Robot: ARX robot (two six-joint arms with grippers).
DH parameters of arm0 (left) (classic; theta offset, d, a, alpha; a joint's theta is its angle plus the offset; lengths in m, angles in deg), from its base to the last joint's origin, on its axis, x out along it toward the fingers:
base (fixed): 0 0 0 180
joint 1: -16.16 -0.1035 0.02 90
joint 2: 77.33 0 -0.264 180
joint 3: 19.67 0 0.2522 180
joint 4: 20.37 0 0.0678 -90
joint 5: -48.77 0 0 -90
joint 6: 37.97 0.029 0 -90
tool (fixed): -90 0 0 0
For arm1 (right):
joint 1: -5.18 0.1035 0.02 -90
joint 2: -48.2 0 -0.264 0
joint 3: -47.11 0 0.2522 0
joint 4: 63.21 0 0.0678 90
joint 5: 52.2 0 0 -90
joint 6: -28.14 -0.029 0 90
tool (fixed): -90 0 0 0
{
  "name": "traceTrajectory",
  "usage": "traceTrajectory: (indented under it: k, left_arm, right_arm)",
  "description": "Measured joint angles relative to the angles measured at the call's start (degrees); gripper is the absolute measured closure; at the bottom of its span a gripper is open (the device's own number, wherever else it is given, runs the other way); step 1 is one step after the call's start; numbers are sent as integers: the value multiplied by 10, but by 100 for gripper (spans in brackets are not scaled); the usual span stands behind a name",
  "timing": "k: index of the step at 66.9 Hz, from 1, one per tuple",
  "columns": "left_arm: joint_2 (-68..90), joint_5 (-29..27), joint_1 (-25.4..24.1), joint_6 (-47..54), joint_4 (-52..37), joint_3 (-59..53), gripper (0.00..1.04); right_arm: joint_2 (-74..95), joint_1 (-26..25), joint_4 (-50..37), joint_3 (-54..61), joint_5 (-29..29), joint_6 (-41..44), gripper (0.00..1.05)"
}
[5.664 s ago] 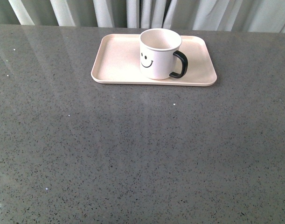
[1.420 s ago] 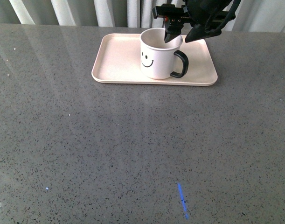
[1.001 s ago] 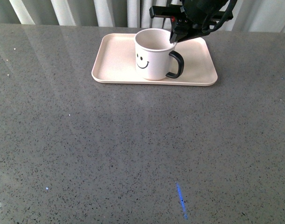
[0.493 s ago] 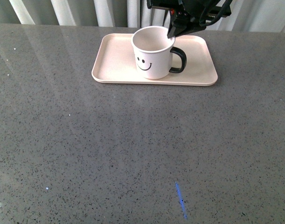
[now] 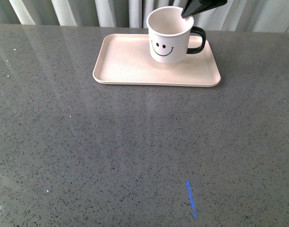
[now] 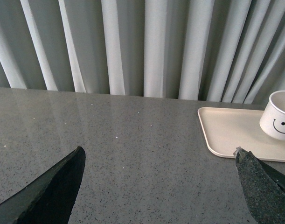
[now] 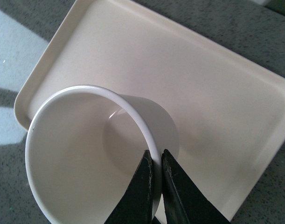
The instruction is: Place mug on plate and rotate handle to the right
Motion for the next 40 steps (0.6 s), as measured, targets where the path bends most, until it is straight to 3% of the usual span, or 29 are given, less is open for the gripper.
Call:
traceTrajectory:
  k: [13, 27, 40]
  left_arm:
    - [0, 0, 0, 0, 0, 0, 9]
    - [0, 0, 0, 0, 0, 0, 9]
    - [0, 0, 0, 0, 0, 0, 9]
  right_arm:
    - [24, 0, 35, -41, 61, 69, 103]
    - [70, -2, 90, -131, 94, 142, 103]
    - [109, -8, 121, -180, 100, 160, 103]
